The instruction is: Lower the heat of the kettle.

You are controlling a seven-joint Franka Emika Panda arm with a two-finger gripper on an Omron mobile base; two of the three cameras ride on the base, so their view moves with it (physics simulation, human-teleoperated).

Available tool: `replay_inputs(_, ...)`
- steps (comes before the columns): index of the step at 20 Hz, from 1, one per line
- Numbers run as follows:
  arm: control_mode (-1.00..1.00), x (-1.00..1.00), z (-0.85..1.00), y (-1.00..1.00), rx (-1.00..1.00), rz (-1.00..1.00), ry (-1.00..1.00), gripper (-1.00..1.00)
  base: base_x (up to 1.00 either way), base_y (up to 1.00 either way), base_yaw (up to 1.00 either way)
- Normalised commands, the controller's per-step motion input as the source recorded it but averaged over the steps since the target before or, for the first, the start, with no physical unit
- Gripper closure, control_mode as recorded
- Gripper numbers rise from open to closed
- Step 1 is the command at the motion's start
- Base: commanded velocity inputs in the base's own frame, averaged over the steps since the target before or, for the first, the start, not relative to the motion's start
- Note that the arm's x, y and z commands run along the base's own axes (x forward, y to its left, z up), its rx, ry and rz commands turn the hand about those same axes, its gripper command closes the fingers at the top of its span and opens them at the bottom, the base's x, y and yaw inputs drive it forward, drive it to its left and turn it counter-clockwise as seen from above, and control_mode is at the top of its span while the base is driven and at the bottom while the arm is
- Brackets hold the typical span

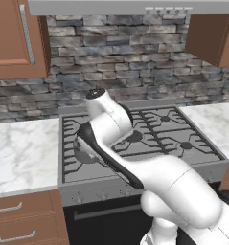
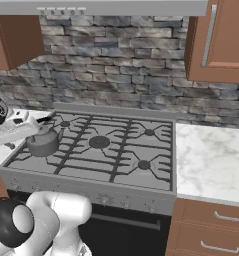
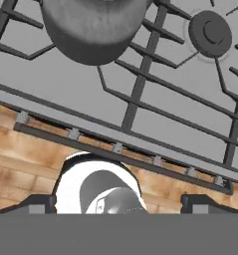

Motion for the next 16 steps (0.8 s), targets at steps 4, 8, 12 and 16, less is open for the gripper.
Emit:
replay_inputs(4, -1.00, -0.46, -0.10, 0.50, -0.34, 0.15, -0.07, -1.00, 0.00, 0.00, 0.00)
replay_inputs(8, -1.00, -0.45, -0.12, 0.39, -0.30, 0.15, -0.06, -1.00, 0.00, 0.00, 0.00)
replay_inputs(12, -1.00, -0.08, -0.21, 0.05, -0.09, 0.06, 0.03, -1.00, 0.00, 0.00, 0.00)
replay_inputs(16, -1.00, -0.03, -0.32, 0.02, -0.09, 0.10, 0.03, -1.00, 0.00, 0.00, 0.00)
